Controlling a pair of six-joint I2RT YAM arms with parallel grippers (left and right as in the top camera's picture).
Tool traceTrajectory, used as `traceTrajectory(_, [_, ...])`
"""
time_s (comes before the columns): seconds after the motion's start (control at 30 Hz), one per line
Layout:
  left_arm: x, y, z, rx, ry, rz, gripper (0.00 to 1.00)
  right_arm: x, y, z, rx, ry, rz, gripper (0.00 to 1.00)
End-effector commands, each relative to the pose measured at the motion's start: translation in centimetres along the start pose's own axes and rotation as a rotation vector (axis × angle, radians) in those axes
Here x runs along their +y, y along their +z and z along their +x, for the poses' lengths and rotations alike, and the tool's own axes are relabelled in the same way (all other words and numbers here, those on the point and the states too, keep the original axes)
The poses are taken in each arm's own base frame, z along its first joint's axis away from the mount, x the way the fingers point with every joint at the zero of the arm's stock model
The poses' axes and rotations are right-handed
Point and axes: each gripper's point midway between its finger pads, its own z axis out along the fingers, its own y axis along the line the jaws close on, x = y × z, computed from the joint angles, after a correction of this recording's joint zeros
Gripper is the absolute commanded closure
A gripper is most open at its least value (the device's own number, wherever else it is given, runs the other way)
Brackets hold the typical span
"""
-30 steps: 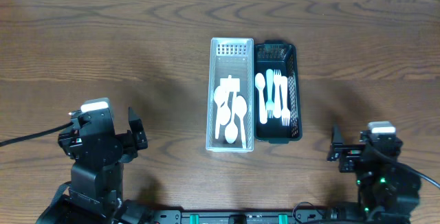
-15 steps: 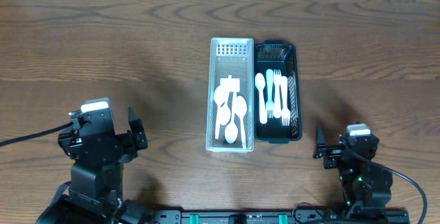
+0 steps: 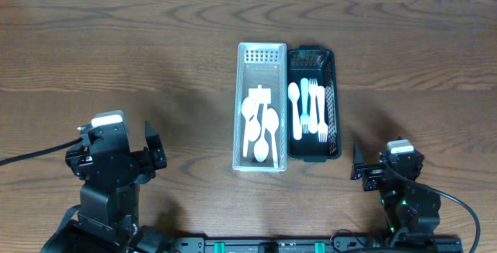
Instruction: Pack container
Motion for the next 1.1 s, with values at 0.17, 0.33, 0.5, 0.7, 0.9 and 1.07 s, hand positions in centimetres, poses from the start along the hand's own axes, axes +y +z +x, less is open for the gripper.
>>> traceTrajectory(0.17, [0.4, -0.1, -0.3, -0.012, 0.001, -0.017, 0.02, 0.2, 0.1, 0.2, -0.004, -0.013, -0.010, 0.01])
traceTrajectory(0.33, [0.4, -0.1, -0.3, -0.012, 0.001, -0.017, 0.02, 0.2, 0.1, 0.2, -0.004, -0.013, -0.009, 0.01])
traceTrajectory(0.5, [0.4, -0.1, -0.3, -0.012, 0.001, -0.017, 0.02, 0.2, 0.1, 0.2, -0.004, -0.013, -0.009, 0.01])
traceTrajectory(0.7, [0.5, 0.1, 0.6, 0.000, 0.009, -0.020, 0.02, 0.2, 0.1, 0.2, -0.004, -0.013, -0.010, 0.01])
traceTrajectory(0.9, [2.3, 1.8, 4.2, -0.004, -0.042, -0.105, 0.02, 0.2, 0.1, 0.2, -0.004, -0.013, -0.009, 0.01])
traceTrajectory(1.07, [3.0, 4.3, 6.2, -0.112, -0.169, -0.128, 0.02, 0.2, 0.1, 0.2, -0.004, -0.013, -0.010, 0.01])
